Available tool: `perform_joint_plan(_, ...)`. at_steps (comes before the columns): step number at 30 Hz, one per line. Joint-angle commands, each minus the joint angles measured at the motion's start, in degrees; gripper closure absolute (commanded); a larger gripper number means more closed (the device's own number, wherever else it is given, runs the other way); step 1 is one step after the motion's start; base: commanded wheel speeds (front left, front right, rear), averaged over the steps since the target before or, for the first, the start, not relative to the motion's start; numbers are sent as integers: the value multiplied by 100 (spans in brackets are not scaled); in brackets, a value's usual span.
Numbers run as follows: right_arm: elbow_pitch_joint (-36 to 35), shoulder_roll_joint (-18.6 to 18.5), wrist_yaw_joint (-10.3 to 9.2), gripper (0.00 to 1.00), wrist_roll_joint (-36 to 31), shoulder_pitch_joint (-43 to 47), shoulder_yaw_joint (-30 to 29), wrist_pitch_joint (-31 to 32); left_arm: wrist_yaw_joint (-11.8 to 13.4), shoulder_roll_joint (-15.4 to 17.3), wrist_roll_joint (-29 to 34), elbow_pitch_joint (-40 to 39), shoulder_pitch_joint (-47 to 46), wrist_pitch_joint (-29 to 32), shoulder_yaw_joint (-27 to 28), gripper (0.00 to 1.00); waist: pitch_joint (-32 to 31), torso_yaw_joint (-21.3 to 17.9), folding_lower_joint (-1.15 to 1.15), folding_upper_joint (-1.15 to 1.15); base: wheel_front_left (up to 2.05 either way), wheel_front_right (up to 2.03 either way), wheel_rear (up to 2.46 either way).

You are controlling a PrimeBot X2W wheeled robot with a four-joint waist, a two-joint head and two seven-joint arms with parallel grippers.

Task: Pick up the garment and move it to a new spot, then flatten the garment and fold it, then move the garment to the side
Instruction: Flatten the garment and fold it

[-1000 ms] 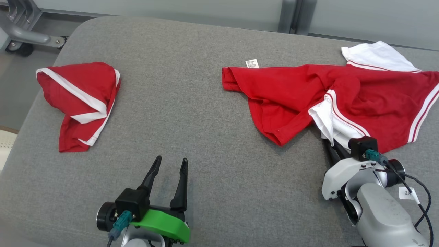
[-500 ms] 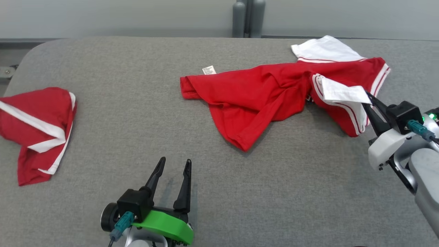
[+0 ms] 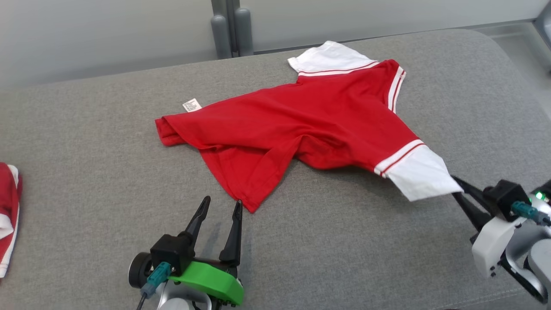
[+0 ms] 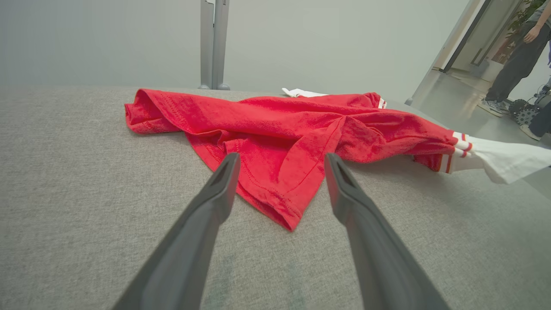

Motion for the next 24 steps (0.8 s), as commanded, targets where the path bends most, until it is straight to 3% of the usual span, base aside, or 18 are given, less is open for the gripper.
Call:
perform_joint_plan(1,92,90,-10,0,163,260,63,20,-38,27,82,53,-97,4,50,0,18,-227,0,-1,0,0,0)
perform_joint_plan(9,-113,276,-10,0,896,679,350,-433,-120,26,257,174,-140,3,164,0,99,-358,0,-1,0,0,0)
perform_joint_plan(14,16,455,-9,0,911,734,-108,-646,-173,27,315,322,-214,4,124,0,162,-469,0,-1,0,0,0)
perform_joint_plan(24,141,1309,-9,0,319,647,-1094,-709,-77,28,403,872,-629,4,18,0,413,-668,0,-1,0,0,0)
